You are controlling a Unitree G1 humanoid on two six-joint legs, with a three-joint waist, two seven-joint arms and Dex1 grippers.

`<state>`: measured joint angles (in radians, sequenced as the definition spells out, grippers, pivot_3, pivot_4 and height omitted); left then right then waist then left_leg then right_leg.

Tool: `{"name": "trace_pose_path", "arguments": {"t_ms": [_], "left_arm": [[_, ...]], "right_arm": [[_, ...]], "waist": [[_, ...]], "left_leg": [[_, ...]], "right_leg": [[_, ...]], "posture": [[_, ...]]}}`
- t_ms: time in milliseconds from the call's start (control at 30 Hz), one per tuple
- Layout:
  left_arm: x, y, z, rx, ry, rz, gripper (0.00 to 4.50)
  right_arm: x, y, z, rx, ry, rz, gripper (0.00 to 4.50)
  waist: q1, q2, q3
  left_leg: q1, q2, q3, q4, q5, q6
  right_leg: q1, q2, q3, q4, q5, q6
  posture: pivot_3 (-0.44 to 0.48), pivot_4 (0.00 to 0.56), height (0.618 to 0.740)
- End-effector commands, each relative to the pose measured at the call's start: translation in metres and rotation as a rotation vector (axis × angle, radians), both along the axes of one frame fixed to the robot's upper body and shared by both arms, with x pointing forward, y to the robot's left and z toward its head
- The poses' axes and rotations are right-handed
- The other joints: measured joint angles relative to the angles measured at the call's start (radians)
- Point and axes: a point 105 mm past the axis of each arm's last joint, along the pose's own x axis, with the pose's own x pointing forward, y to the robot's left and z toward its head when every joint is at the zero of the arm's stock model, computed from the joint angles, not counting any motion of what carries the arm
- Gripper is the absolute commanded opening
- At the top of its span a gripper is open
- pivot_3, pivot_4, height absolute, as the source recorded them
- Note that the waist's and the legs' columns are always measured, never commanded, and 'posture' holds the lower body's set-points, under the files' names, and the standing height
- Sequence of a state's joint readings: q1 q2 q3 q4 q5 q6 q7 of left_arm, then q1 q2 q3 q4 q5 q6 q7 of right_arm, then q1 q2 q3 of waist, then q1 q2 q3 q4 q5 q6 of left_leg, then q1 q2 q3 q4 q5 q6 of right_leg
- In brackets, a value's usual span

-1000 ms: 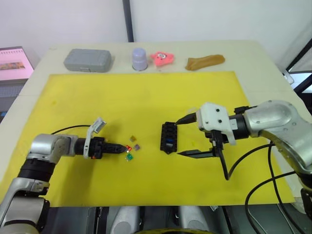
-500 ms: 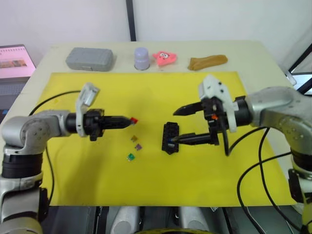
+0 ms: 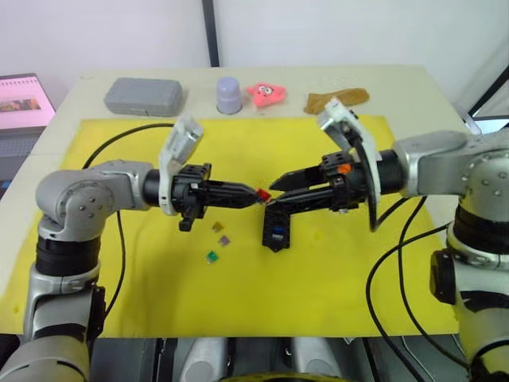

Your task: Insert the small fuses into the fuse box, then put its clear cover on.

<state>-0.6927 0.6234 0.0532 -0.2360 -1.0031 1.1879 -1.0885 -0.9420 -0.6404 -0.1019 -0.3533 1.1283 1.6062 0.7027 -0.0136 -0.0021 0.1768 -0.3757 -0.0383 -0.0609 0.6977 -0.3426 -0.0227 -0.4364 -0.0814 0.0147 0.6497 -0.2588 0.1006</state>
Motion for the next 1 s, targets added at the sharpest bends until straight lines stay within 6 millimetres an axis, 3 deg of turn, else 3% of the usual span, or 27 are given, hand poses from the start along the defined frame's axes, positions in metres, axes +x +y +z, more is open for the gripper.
{"name": "trace_pose_path", "arguments": {"t_ms": [33,100,167,300,1000], "left_arm": [[0.0001,0.0009,0.0076,-0.008,-0.048,-0.001,0.00],[0.0004,0.0013,0.0073,-0.006,-0.048,0.002,0.00],[0.0005,0.0015,0.0072,-0.006,-0.050,0.005,0.00],[0.0007,0.0024,0.0070,-0.004,-0.051,0.011,0.00],[0.0012,0.0042,0.0023,0.011,-0.045,0.025,0.00]], "right_arm": [[-0.0041,0.0012,0.0111,0.036,-0.023,0.019,2.70],[-0.0053,0.0020,0.0110,0.037,-0.018,0.025,2.70],[-0.0061,0.0022,0.0101,0.034,-0.016,0.026,2.18],[-0.0058,0.0022,0.0081,0.026,-0.008,0.020,0.55],[-0.0088,0.0056,0.0075,0.034,0.001,0.036,0.55]], "waist": [[0.000,0.000,0.000],[0.000,0.000,0.000],[-0.001,0.000,0.000],[-0.001,0.000,0.000],[-0.001,0.000,0.000]], "left_leg": [[0.000,0.000,0.000,0.000,0.000,0.000],[0.000,0.000,0.000,0.000,0.000,0.000],[0.000,0.000,0.000,0.000,0.000,0.000],[0.000,0.000,0.000,0.000,0.000,0.000],[0.000,0.000,0.000,0.000,0.000,0.000]], "right_leg": [[0.000,0.000,0.000,0.000,0.000,0.000],[0.000,0.000,0.000,0.000,0.000,0.000],[0.000,0.000,0.000,0.000,0.000,0.000],[0.000,0.001,0.000,0.000,0.000,0.000],[0.000,0.001,0.000,0.000,0.000,0.000]], "posture": [[0.000,0.150,0.740],[0.000,0.150,0.740],[0.000,0.150,0.740],[0.000,0.150,0.740],[0.000,0.150,0.740]]}}
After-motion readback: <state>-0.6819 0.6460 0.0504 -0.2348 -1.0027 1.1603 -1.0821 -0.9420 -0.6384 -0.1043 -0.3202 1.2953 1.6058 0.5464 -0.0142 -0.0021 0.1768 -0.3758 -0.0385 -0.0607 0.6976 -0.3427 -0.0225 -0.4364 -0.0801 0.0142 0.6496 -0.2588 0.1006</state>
